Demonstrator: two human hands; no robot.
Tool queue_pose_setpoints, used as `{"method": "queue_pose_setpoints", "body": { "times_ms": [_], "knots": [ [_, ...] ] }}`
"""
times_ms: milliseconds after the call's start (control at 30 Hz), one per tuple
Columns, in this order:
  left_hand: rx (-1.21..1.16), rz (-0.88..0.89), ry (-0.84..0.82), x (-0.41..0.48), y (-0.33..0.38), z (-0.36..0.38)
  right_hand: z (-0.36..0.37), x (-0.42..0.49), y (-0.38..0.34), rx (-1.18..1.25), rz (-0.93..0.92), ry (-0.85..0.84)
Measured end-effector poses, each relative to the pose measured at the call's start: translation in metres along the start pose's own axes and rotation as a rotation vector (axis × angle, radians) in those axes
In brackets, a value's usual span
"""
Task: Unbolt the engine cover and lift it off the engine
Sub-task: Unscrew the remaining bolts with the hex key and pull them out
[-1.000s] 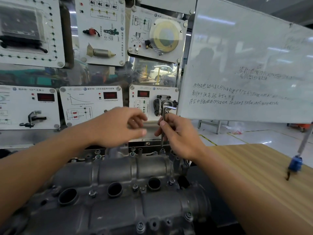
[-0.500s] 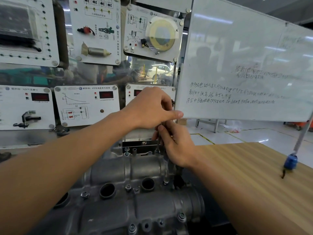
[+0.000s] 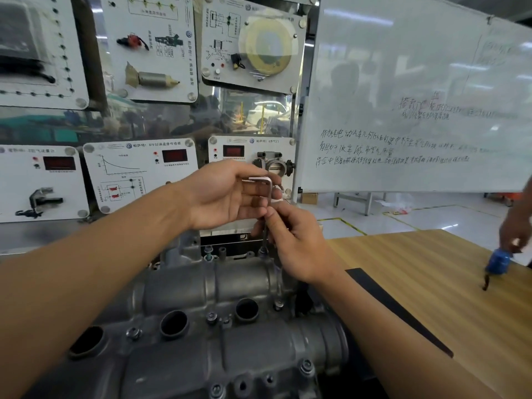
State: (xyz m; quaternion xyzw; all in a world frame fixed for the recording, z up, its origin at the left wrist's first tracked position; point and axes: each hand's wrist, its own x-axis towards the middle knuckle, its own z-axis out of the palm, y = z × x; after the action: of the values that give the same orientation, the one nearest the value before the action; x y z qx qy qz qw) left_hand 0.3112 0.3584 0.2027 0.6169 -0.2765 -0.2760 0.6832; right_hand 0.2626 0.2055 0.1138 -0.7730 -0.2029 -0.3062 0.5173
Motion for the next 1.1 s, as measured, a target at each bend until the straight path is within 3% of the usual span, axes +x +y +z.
{"method": "queue_pose_setpoints", "body": {
  "times_ms": [100, 167, 367, 500, 600, 867, 967, 1100],
  "knots": [
    [-0.046, 0.057, -0.122, -0.006, -0.006, -0.010, 0.001, 0.000, 0.001, 0.093, 0.008, 0.016],
    [0.049, 0.122, -0.115, -0.007, -0.008, -0.008, 0.002, 0.000, 0.001, 0.119, 0.009, 0.014],
    [0.405, 0.394, 0.293, 0.008, -0.010, 0.020, 0.002, 0.000, 0.002, 0.059, -0.046, 0.005],
    [0.401, 0.374, 0.422, 0.017, -0.011, 0.028, 0.001, -0.001, 0.003, 0.062, -0.051, 0.009],
    [0.218, 0.238, 0.360, 0.018, -0.008, 0.029, 0.001, -0.001, 0.004, 0.068, -0.021, 0.035],
    [-0.020, 0.107, -0.054, -0.002, -0.006, 0.007, 0.000, 0.000, 0.003, -0.002, -0.055, 0.043],
    [-0.021, 0.117, -0.091, -0.010, -0.007, 0.004, 0.000, 0.001, 0.009, 0.008, -0.065, 0.033],
    [0.141, 0.192, -0.016, -0.008, -0.008, 0.008, 0.001, 0.003, 0.011, 0.002, -0.080, 0.020]
  ]
}}
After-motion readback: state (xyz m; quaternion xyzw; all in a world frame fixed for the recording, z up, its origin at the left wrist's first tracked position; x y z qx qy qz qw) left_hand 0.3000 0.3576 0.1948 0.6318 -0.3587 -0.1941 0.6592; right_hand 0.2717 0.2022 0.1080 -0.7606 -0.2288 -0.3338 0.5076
